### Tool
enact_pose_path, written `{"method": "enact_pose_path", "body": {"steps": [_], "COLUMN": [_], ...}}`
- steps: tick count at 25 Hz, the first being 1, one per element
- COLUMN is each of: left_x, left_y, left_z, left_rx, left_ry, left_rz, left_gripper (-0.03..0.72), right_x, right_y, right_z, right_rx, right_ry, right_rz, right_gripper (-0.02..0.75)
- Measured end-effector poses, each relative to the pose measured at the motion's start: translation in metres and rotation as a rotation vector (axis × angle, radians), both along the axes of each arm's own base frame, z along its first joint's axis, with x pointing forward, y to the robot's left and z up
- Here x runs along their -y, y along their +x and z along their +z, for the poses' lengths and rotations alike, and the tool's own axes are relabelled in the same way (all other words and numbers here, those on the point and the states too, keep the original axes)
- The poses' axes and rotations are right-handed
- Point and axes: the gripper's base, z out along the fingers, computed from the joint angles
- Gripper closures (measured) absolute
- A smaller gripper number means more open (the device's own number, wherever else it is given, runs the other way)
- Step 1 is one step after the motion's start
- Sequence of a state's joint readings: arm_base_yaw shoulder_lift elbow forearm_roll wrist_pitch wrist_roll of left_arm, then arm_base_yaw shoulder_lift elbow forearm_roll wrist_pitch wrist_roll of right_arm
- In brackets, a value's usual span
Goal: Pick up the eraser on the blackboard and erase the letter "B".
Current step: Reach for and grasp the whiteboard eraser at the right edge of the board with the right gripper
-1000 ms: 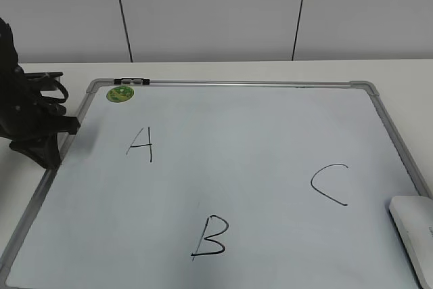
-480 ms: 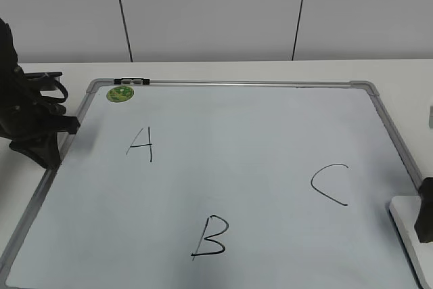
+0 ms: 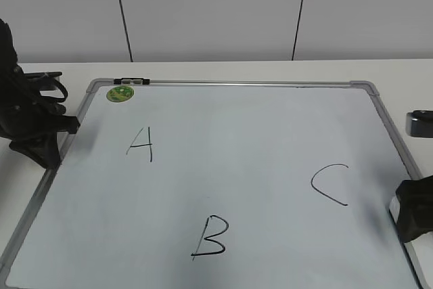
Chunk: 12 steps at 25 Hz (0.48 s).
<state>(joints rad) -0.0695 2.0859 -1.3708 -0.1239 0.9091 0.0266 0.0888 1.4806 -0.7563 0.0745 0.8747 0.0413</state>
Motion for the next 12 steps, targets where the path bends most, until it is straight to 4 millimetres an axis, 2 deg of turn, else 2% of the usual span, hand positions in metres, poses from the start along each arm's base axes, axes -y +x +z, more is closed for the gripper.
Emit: {"method": "enact_pose_path", "body": {"steps": [12], "left_x": [0.0002], "left_y": [-0.0001], "left_z": [0.0000], "left_rx": [-0.001], "left_ry": [-0.002], "left_rz": [0.001], "left_gripper": [0.657], "right_x": [0.0002], "right_y": [0.0036], "right_z": [-0.0050], "right_rx": [0.009], "right_ry": [-0.054], "right_rz": [-0.019], "right_gripper": [0.069]}}
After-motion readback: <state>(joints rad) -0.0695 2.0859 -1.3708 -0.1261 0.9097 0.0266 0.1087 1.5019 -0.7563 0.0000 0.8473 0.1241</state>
